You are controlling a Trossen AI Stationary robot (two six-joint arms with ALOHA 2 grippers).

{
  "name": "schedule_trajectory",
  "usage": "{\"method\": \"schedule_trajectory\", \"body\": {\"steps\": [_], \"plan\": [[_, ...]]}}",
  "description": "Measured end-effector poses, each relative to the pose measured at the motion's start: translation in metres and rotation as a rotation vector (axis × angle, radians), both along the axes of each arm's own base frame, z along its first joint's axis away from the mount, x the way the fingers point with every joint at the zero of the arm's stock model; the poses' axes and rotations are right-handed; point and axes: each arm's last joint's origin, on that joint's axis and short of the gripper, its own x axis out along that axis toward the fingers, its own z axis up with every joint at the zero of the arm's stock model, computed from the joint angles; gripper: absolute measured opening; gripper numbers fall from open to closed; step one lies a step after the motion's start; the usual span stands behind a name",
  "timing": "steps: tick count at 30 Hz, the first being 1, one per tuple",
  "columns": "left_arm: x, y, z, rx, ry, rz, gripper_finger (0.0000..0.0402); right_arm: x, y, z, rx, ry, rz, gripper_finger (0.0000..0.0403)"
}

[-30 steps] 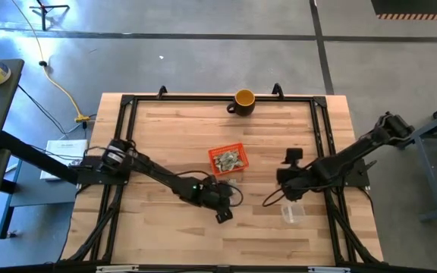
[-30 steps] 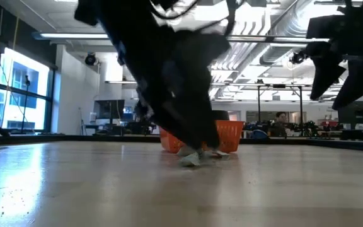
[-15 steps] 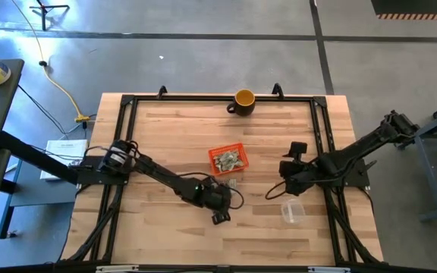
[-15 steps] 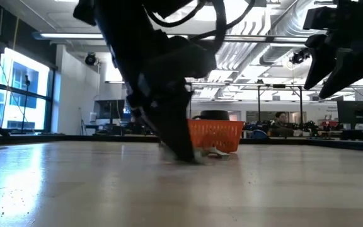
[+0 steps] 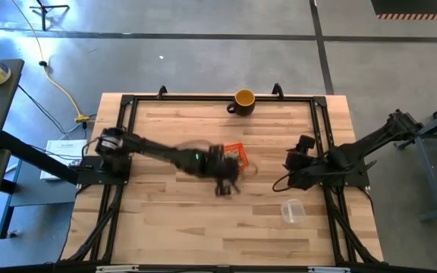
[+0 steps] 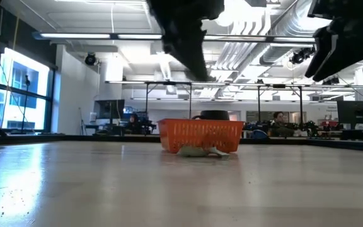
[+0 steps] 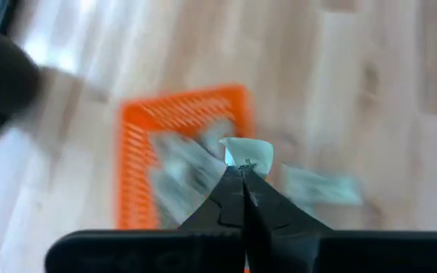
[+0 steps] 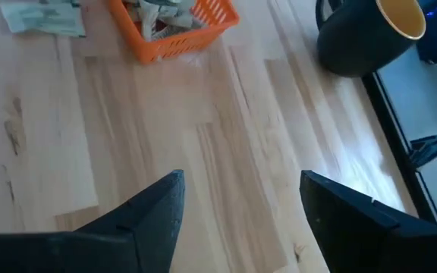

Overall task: Pick and place items into bin
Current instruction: Put the light green stevia packet into the orange bin

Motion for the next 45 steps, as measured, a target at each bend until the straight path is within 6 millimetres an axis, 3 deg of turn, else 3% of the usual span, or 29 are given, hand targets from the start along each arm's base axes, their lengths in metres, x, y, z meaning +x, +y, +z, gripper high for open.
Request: {"method": "schedule_trajectory", "body": {"steps": [5,8,12,18,20,23,28,32,34,36,39,45], "plan": [[0.013,0.057,-0.008,-0.142,-0.018,-0.091,0.0022,-0.002,0.0,0.001,0.042,-0.001,-0.01,0.0252],[0.015,0.069,-0.013,-0.217,-0.007,-0.118,0.003,-0.004,0.0,-0.001,0.069,0.017,-0.022,0.0252],[0.014,0.074,-0.028,-0.165,0.065,-0.031,0.01,-0.006,0.0,-0.004,0.076,0.025,-0.04,0.0252],[0.005,0.062,-0.021,-0.19,0.087,0.088,0.0241,-0.007,-0.001,-0.01,0.057,0.038,-0.042,0.0252],[-0.001,0.047,-0.014,-0.21,0.098,0.099,0.0274,-0.008,-0.001,-0.013,0.065,0.045,-0.039,0.0252],[-0.008,0.007,-0.006,-0.204,0.109,0.003,0.0297,-0.009,-0.001,-0.019,0.082,0.065,-0.032,0.0252],[-0.015,-0.057,-0.025,-0.266,0.121,-0.152,0.0278,-0.008,-0.001,-0.021,0.092,0.066,-0.025,0.0252],[-0.014,-0.074,-0.056,-0.286,0.091,-0.131,0.0227,-0.008,-0.001,-0.021,0.091,0.063,-0.02,0.0252],[-0.019,-0.072,-0.067,-0.267,0.117,-0.102,0.0206,-0.007,0.0,-0.021,0.097,0.065,-0.008,0.0252],[-0.01,-0.067,-0.076,-0.282,0.068,-0.076,0.0191,-0.006,0.0,-0.02,0.104,0.056,-0.004,0.0252],[-0.008,-0.05,-0.087,-0.273,0.102,-0.02,0.018,-0.006,0.0,-0.02,0.106,0.056,0.001,0.0252],[0.002,-0.036,-0.09,-0.273,0.058,-0.019,0.0185,-0.006,0.001,-0.02,0.12,0.062,0.004,0.0252]]}}
